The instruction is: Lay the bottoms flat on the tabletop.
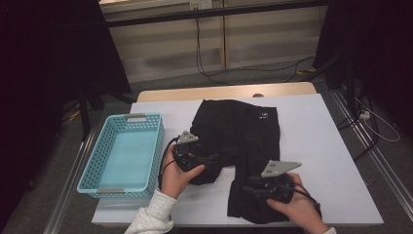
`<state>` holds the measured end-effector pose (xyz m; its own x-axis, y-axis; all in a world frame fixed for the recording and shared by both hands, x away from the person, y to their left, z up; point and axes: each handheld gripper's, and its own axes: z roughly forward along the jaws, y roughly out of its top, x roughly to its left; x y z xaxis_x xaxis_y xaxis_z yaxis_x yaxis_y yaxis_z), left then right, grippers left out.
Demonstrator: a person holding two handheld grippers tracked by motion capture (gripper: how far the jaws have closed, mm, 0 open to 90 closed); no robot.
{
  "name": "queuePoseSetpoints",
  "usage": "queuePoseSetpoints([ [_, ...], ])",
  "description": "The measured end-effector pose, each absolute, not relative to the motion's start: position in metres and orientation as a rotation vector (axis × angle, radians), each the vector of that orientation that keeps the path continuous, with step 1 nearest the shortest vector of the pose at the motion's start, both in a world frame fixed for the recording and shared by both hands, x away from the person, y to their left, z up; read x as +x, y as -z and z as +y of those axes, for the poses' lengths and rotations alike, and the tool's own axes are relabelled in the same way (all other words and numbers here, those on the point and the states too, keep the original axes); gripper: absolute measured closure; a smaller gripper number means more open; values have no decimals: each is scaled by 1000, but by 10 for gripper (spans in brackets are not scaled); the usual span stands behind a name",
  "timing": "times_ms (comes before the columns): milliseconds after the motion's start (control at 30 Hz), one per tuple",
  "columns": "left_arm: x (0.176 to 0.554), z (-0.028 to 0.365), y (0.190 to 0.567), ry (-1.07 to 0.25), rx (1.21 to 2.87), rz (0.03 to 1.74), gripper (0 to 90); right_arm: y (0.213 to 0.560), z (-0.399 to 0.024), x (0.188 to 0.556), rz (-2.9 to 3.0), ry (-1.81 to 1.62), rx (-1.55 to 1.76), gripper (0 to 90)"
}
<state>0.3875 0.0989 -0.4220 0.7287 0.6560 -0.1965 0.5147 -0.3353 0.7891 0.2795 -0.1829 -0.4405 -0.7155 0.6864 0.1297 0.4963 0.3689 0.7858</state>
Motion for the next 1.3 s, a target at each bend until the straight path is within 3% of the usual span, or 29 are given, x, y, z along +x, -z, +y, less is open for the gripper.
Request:
queuePoseSetpoints([
  [33,388,99,422,-197,2014,888,234,437,-193,284,2353,-1250,1114,500],
  [267,388,99,423,-197,2023,889,226,448,-247,316,2072,-1102,1382,470],
  [500,389,99,424,-195,2024,898,226,462,-263,346,1988,-1058,1526,472],
  [600,389,99,424,-197,2024,895,226,470,-258,357,2018,-1028,1546,547],
  [767,389,100,425,-194,2027,897,226,471,-257,367,2022,-1031,1531,893],
  [1300,387,101,420,-200,2018,891,224,461,-304,395,2046,-907,1581,900],
])
